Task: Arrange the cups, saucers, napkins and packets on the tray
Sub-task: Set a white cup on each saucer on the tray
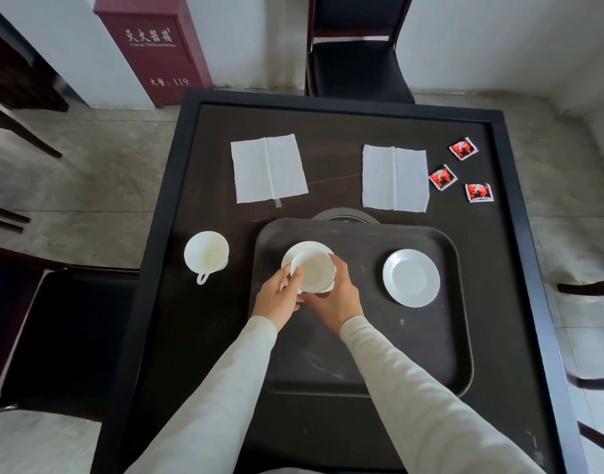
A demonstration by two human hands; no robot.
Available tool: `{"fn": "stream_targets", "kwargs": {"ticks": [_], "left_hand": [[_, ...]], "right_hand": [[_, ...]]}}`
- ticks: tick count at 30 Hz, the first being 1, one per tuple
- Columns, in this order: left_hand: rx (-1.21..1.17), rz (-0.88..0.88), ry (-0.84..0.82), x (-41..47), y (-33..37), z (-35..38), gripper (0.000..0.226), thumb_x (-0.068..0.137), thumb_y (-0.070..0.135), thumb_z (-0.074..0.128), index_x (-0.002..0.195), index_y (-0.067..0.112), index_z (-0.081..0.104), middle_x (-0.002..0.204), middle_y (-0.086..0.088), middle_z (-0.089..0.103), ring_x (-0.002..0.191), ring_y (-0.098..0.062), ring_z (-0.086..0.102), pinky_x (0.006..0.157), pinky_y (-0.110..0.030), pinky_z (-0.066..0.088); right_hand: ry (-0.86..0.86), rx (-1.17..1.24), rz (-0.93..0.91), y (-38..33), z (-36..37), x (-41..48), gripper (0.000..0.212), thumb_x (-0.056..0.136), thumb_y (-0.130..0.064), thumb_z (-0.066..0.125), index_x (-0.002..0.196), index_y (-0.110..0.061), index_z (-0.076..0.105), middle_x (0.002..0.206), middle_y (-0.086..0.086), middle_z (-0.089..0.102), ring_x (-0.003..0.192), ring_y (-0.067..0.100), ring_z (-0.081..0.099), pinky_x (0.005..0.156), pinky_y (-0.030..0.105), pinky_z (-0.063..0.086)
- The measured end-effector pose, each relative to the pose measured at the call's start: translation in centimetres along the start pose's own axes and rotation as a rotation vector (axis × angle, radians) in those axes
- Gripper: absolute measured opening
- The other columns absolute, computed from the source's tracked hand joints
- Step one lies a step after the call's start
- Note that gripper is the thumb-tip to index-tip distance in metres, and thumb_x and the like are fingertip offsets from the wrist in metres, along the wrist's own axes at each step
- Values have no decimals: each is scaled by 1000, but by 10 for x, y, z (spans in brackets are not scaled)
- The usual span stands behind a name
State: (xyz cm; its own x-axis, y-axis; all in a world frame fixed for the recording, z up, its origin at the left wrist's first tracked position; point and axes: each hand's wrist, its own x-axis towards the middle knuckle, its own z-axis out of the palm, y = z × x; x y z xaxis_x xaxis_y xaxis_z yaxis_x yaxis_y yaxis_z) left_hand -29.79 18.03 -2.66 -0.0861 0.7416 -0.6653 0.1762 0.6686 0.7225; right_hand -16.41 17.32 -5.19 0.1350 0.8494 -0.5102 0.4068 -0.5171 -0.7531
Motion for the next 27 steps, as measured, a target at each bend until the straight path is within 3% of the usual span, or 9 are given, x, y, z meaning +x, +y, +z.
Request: {"fn": "stream_targets", "kwargs": {"ticks": [6, 11, 15, 20, 27], "left_hand": [[2, -10, 9, 7, 0, 1, 21, 99, 54, 53, 118, 48, 50, 101, 19, 62, 84, -5, 70, 61, -15, 50], [13, 3, 25, 12, -2, 1, 33, 99, 53, 53, 130, 40, 54, 117, 8, 63, 89, -10, 69, 68, -19, 55], [16, 8, 34, 13, -2, 2, 39, 99, 53, 53, 135, 37, 54, 118, 8, 62, 88, -9, 68, 65, -18, 53], [18, 5, 35, 16, -2, 2, 39, 99, 53, 53, 135, 37, 53, 119, 8, 61, 92, -11, 68, 67, -18, 54], [13, -5, 31, 16, -2, 1, 38, 100, 53, 52, 135, 38, 53, 118, 7, 61, 94, -13, 68, 68, -20, 55]], "right_hand": [[-7, -5, -11, 0, 0, 7, 93, 74, -41, 85, 146, -39, 27, 118, -10, 51, 104, 15, 53, 82, 24, 44], [-1, -15, -13, -3, 1, 9, 94, 74, -40, 86, 147, -39, 27, 116, -12, 51, 92, 8, 55, 75, 16, 42], [6, -25, -26, -3, 3, 10, 94, 74, -39, 87, 147, -38, 27, 117, -13, 50, 96, 9, 53, 69, 7, 38], [12, -28, -30, -1, 4, 11, 94, 74, -38, 87, 147, -37, 27, 118, -12, 49, 104, 13, 51, 85, 25, 46], [4, -14, -16, -1, 4, 11, 95, 73, -40, 87, 146, -41, 26, 118, -11, 50, 103, 14, 52, 82, 24, 45]]}}
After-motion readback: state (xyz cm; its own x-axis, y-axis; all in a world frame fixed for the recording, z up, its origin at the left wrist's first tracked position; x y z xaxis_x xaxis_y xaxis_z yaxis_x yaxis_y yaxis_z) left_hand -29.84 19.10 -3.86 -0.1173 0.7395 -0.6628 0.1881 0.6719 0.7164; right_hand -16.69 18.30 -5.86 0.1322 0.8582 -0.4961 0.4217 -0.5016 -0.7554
